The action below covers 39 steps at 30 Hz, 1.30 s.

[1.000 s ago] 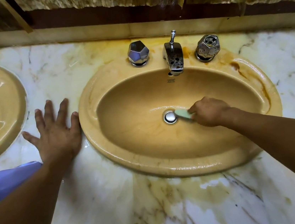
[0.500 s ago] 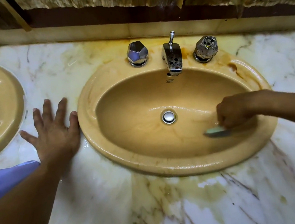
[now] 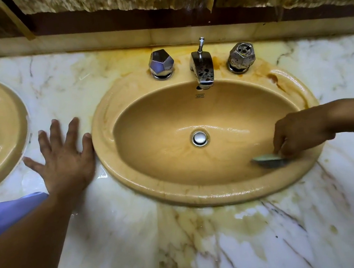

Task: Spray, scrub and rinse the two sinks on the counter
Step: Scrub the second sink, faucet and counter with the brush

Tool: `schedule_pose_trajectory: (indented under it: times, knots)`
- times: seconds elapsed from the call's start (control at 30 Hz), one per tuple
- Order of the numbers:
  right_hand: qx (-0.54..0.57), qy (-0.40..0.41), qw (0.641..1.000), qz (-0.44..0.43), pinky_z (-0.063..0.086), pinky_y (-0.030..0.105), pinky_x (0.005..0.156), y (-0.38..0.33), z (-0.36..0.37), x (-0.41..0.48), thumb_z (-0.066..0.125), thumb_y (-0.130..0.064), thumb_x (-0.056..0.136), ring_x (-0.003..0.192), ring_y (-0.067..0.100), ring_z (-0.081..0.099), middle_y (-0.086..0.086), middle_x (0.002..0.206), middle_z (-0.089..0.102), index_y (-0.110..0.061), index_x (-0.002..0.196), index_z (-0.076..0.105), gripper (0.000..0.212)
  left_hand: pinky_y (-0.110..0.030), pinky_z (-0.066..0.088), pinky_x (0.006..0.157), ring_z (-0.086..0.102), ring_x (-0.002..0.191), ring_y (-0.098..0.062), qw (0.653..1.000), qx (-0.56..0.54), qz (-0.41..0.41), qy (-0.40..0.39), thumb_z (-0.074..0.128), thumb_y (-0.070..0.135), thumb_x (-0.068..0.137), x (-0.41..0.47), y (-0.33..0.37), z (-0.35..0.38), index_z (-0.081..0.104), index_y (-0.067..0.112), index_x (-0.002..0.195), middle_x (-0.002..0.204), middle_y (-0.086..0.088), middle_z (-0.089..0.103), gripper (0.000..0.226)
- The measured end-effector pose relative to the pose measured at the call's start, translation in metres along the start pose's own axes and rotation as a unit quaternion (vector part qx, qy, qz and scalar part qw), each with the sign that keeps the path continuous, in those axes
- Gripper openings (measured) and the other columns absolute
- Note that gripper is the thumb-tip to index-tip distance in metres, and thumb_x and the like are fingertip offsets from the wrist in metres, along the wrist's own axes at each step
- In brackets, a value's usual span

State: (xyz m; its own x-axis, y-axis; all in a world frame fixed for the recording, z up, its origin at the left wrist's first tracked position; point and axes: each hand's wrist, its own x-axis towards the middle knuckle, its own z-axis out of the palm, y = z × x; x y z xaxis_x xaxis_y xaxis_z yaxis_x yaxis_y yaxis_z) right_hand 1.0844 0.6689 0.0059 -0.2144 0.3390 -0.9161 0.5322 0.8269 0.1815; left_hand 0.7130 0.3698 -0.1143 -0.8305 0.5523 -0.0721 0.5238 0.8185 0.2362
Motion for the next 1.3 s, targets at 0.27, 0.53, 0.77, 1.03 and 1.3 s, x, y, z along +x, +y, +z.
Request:
schedule_pose_trajectory:
  times: [0.27, 0.53, 0.77, 1.03, 1.3]
  knots:
    - [0.246, 0.029, 0.961, -0.121, 0.057, 0.036, 0.062, -0.043, 0.010, 0.021, 0.067, -0.042, 0.092, 0.067, 0.026, 0.063, 0.002, 0.079, 0.070, -0.037, 0.101, 0.079, 0.016, -0.076, -0.002, 0.117, -0.003, 0.159, -0.021, 1.000, 0.005, 0.000, -0.001, 0.020, 0.064, 0.104, 0.002, 0.000, 0.001, 0.011, 0.052, 0.159, 0.172, 0.010, 0.004, 0.057]
    - [0.025, 0.082, 0.996, -0.009, 0.055, 0.032, 0.076, -0.035, 0.016, 0.018, 0.052, -0.045, 0.094, 0.087, 0.018, 0.063, -0.005, 0.100, 0.066, -0.028, 0.107, 0.073, 0.030, -0.076, -0.001, 0.116, -0.002, 0.159, -0.021, 1.000, 0.002, -0.005, -0.004, 0.021, 0.063, 0.104, 0.001, 0.001, -0.001, 0.013, 0.053, 0.158, 0.172, 0.010, 0.005, 0.056]
    - [0.049, 0.048, 0.997, -0.037, 0.054, 0.035, 0.095, -0.004, 0.013, 0.025, 0.049, -0.032, 0.101, 0.111, 0.020, 0.065, -0.001, 0.130, 0.064, -0.030, 0.135, 0.063, 0.036, -0.075, -0.003, 0.117, -0.005, 0.159, -0.019, 1.000, 0.009, -0.006, -0.007, 0.019, 0.064, 0.103, 0.002, 0.001, 0.001, 0.009, 0.053, 0.159, 0.173, 0.011, 0.002, 0.057]
    - [0.008, 0.262, 0.964, -0.038, 0.046, 0.032, 0.071, -0.025, 0.004, 0.073, 0.052, -0.028, 0.100, 0.101, 0.027, 0.066, 0.005, 0.116, 0.070, -0.034, 0.142, 0.056, 0.043, -0.074, -0.004, 0.118, -0.005, 0.159, -0.018, 1.000, 0.009, -0.007, -0.007, 0.019, 0.065, 0.104, 0.001, 0.001, 0.000, 0.007, 0.053, 0.159, 0.172, 0.013, 0.001, 0.057]
    - [0.011, 0.307, 0.951, -0.029, 0.050, 0.033, 0.069, -0.018, 0.000, 0.100, 0.054, -0.038, 0.100, 0.101, 0.024, 0.064, 0.004, 0.119, 0.068, -0.038, 0.144, 0.055, 0.044, -0.074, -0.004, 0.118, -0.005, 0.159, -0.018, 1.000, 0.007, -0.002, -0.004, 0.019, 0.065, 0.104, 0.002, 0.000, 0.001, 0.007, 0.054, 0.159, 0.172, 0.013, 0.002, 0.058]
